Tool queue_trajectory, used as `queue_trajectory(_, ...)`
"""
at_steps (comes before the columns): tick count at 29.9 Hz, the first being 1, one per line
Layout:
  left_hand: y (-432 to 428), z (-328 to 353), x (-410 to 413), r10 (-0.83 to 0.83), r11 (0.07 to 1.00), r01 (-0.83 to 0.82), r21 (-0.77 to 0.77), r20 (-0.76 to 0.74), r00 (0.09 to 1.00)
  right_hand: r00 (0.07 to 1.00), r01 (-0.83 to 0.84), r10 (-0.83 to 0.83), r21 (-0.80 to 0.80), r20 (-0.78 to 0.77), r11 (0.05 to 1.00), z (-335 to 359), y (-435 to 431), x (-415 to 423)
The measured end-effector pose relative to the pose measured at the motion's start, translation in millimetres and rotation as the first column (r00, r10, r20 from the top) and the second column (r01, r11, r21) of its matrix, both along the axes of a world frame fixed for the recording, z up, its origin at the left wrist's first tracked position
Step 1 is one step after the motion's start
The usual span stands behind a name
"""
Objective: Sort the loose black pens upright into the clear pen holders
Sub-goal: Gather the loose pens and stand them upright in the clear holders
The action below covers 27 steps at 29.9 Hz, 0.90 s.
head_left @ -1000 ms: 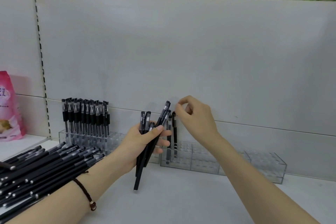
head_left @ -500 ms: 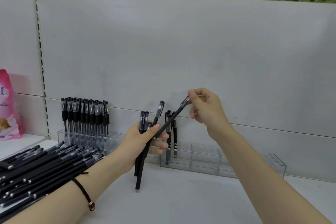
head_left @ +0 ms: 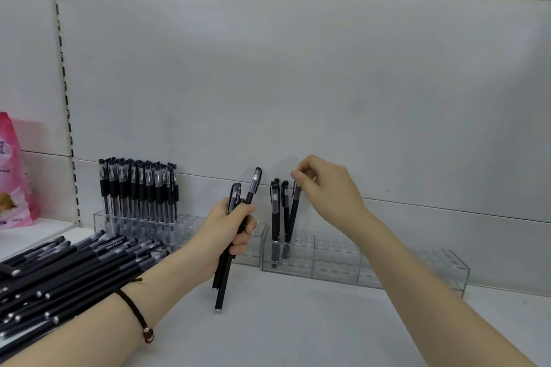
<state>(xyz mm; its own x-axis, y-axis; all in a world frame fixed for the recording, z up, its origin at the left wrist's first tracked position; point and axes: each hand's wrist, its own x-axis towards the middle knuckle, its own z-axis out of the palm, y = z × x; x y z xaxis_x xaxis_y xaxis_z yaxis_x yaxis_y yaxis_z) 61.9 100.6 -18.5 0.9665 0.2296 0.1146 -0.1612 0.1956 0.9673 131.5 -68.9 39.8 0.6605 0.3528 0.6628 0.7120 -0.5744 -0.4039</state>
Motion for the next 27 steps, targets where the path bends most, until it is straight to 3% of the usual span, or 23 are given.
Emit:
queue_trajectory(10, -2, -1, -3, -0.072, 0.997, 0.071, 0.015, 0.084, 0.994, 0.997, -0.042, 0.043, 0.014, -0.060, 0.999, 1, 0, -1)
queue_trajectory(17, -7, 2, -9, -0.130, 0.991, 0.131, 0.006, 0.209, 0.969, 0.982, -0.145, 0.174, 0.280, -0.080, 0.949, 10, 1, -14)
queue_trajectory(23, -12, 0, -11, -0.200, 0.978, 0.184, 0.102, 0.179, 0.963, 0.865, -0.318, 0.423, 0.357, -0.269, 0.878, 16, 3, -23)
queue_trajectory(27, -10, 3, -10, -0.144, 0.989, 0.136, 0.061, 0.143, 0.979, 0.915, -0.241, 0.373, 0.533, -0.155, 0.811, 19, 0, -13)
